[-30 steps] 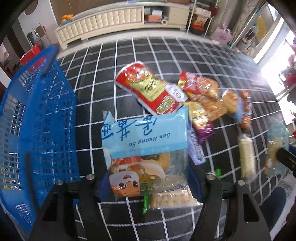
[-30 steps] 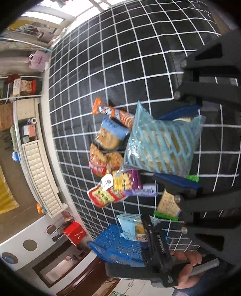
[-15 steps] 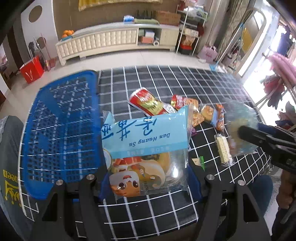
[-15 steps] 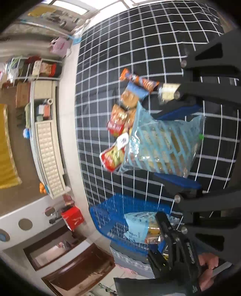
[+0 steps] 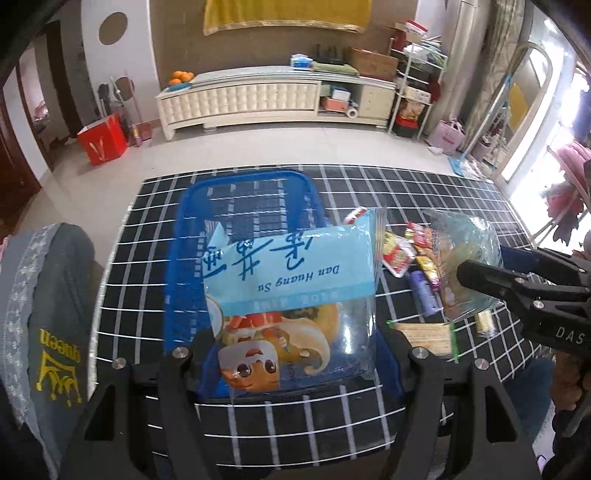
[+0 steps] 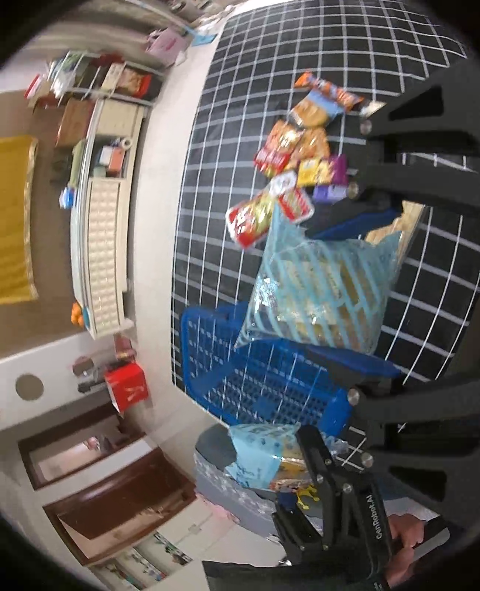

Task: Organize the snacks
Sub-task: 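Carry both packets over the blue basket and open both tools to drop them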

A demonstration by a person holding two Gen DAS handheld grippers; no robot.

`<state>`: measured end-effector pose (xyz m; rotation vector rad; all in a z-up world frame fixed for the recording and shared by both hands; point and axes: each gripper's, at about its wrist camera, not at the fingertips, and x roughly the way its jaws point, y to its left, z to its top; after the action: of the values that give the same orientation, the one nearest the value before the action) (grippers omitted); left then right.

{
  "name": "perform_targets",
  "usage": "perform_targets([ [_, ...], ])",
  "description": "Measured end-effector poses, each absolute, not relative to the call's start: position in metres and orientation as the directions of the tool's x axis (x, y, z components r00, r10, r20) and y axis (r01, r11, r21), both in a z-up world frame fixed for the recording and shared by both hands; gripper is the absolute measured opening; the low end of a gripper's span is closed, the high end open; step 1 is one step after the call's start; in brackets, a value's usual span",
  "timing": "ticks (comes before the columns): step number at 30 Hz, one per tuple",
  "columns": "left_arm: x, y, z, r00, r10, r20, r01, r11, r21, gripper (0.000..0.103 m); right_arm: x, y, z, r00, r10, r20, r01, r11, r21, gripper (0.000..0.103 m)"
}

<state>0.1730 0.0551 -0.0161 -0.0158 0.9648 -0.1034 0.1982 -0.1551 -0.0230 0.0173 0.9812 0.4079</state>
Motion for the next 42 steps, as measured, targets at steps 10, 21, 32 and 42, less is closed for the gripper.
perform_targets([
  [10, 0.209, 0.107, -0.030, 0.536, -0.074, -0.841, 0.032, 0.997, -0.067, 0.066, 0.235, -0.085, -0.026, 0.456, 0.351, -0.818, -0.410, 0.898, 0.157, 0.060],
  [21, 0.270, 0.124, -0.060, 0.488, -0.115, -0.865, 0.053, 0.993, -0.102, 0.066, 0.288, -0.061, -0.050, 0.392, 0.329, -0.859, -0.406, 0.900, 0.159, 0.060],
  [32, 0.307, 0.129, -0.078, 0.470, -0.082, -0.879, 0.040, 0.997, -0.071, 0.074, 0.322, -0.046, -0.066, 0.356, 0.332, -0.874, -0.398, 0.900, 0.179, 0.064],
  [42, 0.296, 0.128, -0.070, 0.492, -0.051, -0.869, 0.033, 0.999, -0.039, 0.075, 0.309, -0.056, -0.044, 0.418, 0.356, -0.836, -0.412, 0.894, 0.175, 0.086],
])
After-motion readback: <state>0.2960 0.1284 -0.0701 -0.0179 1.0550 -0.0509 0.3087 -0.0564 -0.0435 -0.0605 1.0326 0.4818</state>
